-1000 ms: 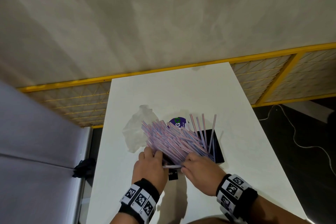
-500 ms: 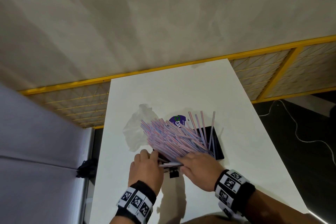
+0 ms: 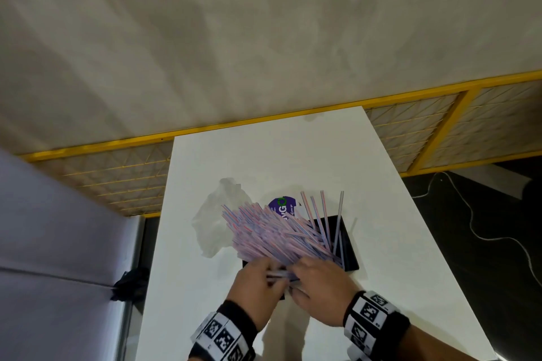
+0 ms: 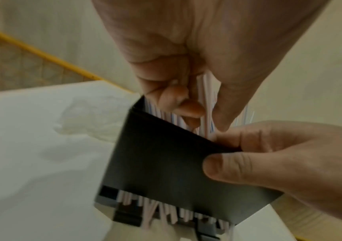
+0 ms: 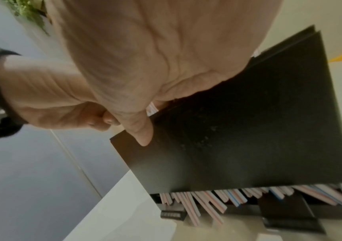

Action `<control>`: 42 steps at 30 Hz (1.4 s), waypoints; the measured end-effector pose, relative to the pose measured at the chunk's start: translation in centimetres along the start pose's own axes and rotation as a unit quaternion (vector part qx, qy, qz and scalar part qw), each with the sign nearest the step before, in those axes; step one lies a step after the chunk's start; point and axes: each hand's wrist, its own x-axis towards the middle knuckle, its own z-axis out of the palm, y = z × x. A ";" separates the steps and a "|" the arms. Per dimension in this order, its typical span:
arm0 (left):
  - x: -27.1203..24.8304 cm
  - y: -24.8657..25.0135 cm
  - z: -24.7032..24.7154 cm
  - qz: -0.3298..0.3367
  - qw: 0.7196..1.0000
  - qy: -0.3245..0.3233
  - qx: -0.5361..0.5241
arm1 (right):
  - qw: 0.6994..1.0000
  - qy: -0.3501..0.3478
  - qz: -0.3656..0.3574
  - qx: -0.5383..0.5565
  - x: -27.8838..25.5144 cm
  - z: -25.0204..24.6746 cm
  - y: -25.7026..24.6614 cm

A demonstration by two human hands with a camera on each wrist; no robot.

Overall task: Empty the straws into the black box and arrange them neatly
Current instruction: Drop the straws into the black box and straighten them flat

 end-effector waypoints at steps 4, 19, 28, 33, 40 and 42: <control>1.3 0.0 0.9 -0.024 0.997 0.009 -0.076 | 0.993 0.006 0.022 0.116 0.1 -0.4 0.2; 2.6 -0.6 1.2 -0.007 0.992 -0.015 -0.124 | 0.961 0.046 0.050 0.268 0.2 -1.4 0.7; 2.2 0.4 1.1 0.048 0.963 0.026 -0.266 | 0.973 -0.006 0.035 0.230 1.7 -2.3 0.0; 1.5 1.3 0.9 0.045 0.946 0.038 -0.317 | 0.978 -0.012 0.042 0.206 1.8 -2.2 0.4; 0.3 -0.4 -1.6 0.028 0.939 0.046 -0.341 | 0.999 0.012 0.050 -0.001 0.8 -2.3 2.4; -0.5 -0.7 -1.9 0.026 0.939 0.053 -0.337 | 0.998 0.009 0.055 -0.013 0.6 -2.6 2.8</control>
